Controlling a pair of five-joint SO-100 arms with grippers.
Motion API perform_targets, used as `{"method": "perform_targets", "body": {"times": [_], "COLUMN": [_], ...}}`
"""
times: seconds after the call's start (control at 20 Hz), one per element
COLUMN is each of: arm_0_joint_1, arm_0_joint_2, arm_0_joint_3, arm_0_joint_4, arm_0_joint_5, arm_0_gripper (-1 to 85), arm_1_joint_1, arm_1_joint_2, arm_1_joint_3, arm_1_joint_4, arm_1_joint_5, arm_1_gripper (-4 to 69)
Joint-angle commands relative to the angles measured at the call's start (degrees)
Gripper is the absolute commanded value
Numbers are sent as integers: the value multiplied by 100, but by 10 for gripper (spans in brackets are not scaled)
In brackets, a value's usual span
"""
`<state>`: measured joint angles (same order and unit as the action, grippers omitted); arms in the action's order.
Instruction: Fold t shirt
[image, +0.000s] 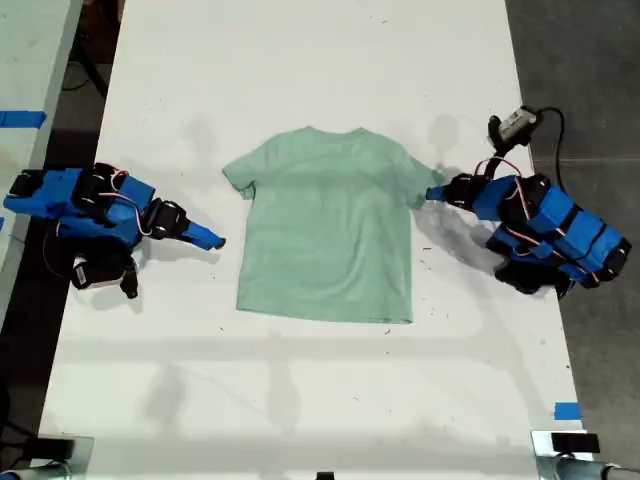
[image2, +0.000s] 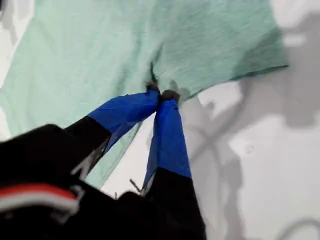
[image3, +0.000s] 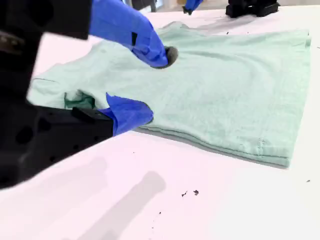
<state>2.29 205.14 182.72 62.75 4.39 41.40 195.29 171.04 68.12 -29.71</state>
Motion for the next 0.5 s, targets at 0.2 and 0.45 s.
{"method": "perform_targets", "body": {"times": [0.2,0.45], "arm_0_joint_1": [0,0], "arm_0_joint_2": [26,26], "arm_0_joint_3": [53,53], "arm_0_joint_4": [-88,-88], "arm_0_joint_5": [-88,-88], "arm_0_gripper": [146,146], "arm_1_joint_1": [1257,1714], "arm_1_joint_2": [-3779,-4983], "arm_1_joint_3": [-2101,-2944], "arm_1_joint_4": [-580,-571], "arm_1_joint_5": [-352,-984], "arm_1_gripper": [145,387]}}
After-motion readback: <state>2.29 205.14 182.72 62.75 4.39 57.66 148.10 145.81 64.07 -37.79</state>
